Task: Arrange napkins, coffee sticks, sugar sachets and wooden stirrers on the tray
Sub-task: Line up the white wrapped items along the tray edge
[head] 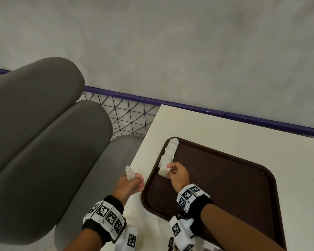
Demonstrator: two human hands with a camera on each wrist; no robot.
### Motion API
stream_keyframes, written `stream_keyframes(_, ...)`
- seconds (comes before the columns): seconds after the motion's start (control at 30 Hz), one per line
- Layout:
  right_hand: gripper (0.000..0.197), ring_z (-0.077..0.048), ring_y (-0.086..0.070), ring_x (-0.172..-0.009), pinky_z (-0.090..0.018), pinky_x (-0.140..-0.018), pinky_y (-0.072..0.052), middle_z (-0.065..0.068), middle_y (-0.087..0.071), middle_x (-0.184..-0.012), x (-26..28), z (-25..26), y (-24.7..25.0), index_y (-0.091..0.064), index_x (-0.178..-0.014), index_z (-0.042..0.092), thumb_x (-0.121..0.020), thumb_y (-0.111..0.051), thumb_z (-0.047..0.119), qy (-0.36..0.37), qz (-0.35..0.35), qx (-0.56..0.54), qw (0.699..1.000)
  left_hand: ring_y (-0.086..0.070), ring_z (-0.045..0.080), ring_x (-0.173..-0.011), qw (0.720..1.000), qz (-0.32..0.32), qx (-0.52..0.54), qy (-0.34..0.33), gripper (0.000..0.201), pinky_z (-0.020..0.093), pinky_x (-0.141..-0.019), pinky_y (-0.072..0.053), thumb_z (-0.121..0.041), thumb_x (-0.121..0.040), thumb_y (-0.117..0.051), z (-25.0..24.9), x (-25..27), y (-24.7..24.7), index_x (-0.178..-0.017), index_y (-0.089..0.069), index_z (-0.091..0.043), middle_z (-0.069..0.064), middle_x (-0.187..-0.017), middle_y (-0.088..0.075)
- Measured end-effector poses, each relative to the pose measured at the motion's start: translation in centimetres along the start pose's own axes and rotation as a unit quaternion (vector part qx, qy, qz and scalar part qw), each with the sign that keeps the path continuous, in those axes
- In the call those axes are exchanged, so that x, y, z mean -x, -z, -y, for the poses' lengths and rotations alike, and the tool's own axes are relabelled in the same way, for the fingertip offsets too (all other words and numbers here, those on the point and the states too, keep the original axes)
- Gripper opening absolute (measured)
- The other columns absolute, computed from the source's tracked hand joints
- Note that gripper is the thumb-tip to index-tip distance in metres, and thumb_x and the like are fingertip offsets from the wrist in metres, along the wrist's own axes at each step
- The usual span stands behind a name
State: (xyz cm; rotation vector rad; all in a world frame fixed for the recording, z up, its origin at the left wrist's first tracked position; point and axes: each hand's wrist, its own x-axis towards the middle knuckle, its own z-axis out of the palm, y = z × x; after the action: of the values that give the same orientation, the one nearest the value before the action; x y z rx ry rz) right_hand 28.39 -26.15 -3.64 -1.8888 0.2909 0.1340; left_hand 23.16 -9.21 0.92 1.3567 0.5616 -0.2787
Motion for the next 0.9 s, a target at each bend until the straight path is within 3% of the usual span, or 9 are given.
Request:
stream_keyframes(0.1,0.044,-0.022,-0.055,-0.075,-0.034,-0.078,-0.053,-0.011,-0.055,-0.091,-0.6,-0.2,-0.7,-0.050,-0.070,0.030,-0.078,-0.059,-0.012,0.011,-0.010,0.029,0.999,-0.058,0.020,-0.072,1.000,-0.004,-0.017,0.005,0.012,0.025,-0.063,-0.058,0.006,-0.084,-0.061,0.3,-0.4,0.2,-0.084,-0.054,-0.003,0.010,-0.076,-0.054)
stream_keyframes(0.17,0.045,-0.022,-0.054,-0.075,-0.033,-0.079,-0.053,-0.011,-0.052,-0.091,-0.8,-0.2,-1.1,-0.048,-0.068,0.031,-0.078,-0.059,-0.013,0.013,-0.016,0.040,0.999,-0.059,0.020,-0.073,0.999,-0.010,-0.038,0.009,0.015,0.028,-0.068,-0.058,0.008,-0.081,-0.063,0.7,-0.8,0.3,-0.082,-0.054,-0.004,0.009,-0.077,-0.054)
stream_keyframes(0.27,0.038,-0.022,-0.053,-0.075,-0.032,-0.079,-0.053,-0.008,-0.048,-0.092,-1.0,0.0,-1.5,-0.051,-0.072,0.022,-0.077,-0.058,-0.014,0.008,-0.017,0.056,0.998,-0.057,0.022,-0.075,0.995,-0.021,-0.097,0.008,0.018,0.035,-0.076,-0.055,0.009,-0.078,-0.066,1.3,-1.4,0.4,-0.077,-0.055,-0.005,0.009,-0.076,-0.053)
stream_keyframes(0.33,0.032,-0.021,-0.052,-0.075,-0.031,-0.079,-0.053,-0.006,-0.045,-0.093,-1.1,0.0,-1.6,-0.053,-0.077,0.017,-0.077,-0.057,-0.015,0.004,-0.011,0.066,0.998,-0.055,0.022,-0.072,0.990,-0.027,-0.136,0.009,0.020,0.034,-0.072,-0.056,0.009,-0.076,-0.068,1.6,-1.9,0.4,-0.074,-0.054,-0.006,0.009,-0.074,-0.052)
stream_keyframes(0.43,0.026,-0.019,-0.051,-0.076,-0.032,-0.081,-0.053,-0.005,-0.043,-0.095,-1.1,-0.2,-1.6,-0.057,-0.083,0.013,-0.078,-0.059,-0.013,0.002,-0.006,0.086,0.996,-0.055,0.020,-0.061,0.983,-0.033,-0.178,0.010,0.021,0.025,-0.055,-0.054,0.008,-0.074,-0.070,2.0,-2.4,0.4,-0.070,-0.054,-0.005,0.009,-0.069,-0.053)
stream_keyframes(0.57,0.021,-0.016,-0.049,-0.076,-0.032,-0.081,-0.053,-0.005,-0.042,-0.096,-1.2,-0.4,-1.6,-0.063,-0.094,0.001,-0.078,-0.060,-0.011,-0.002,-0.007,0.106,0.994,-0.057,0.022,-0.057,0.973,-0.034,-0.230,0.012,0.023,0.034,-0.062,-0.057,0.008,-0.072,-0.071,2.2,-2.6,0.2,-0.067,-0.053,-0.006,0.010,-0.068,-0.055)
stream_keyframes(0.77,0.021,-0.016,-0.050,-0.077,-0.025,-0.077,-0.051,-0.005,-0.043,-0.099,-1.4,-0.4,-1.6,-0.062,-0.095,0.001,-0.078,-0.060,-0.011,-0.001,-0.002,0.111,0.994,-0.060,0.021,-0.056,0.968,-0.057,-0.243,-0.020,0.028,0.011,-0.044,-0.047,0.006,-0.075,-0.071,2.5,-1.7,0.3,-0.066,-0.048,-0.008,0.009,-0.070,-0.055)
stream_keyframes(0.9,0.020,-0.009,-0.046,-0.067,-0.015,-0.067,-0.048,-0.004,-0.043,-0.098,-1.5,-0.7,-1.6,-0.062,-0.093,0.005,-0.078,-0.062,-0.010,0.010,0.012,0.106,0.994,-0.060,0.020,-0.056,0.967,-0.058,-0.246,-0.027,0.027,0.009,-0.044,-0.045,0.003,-0.077,-0.071,3.0,-1.7,0.5,-0.065,-0.049,-0.007,0.010,-0.070,-0.056)
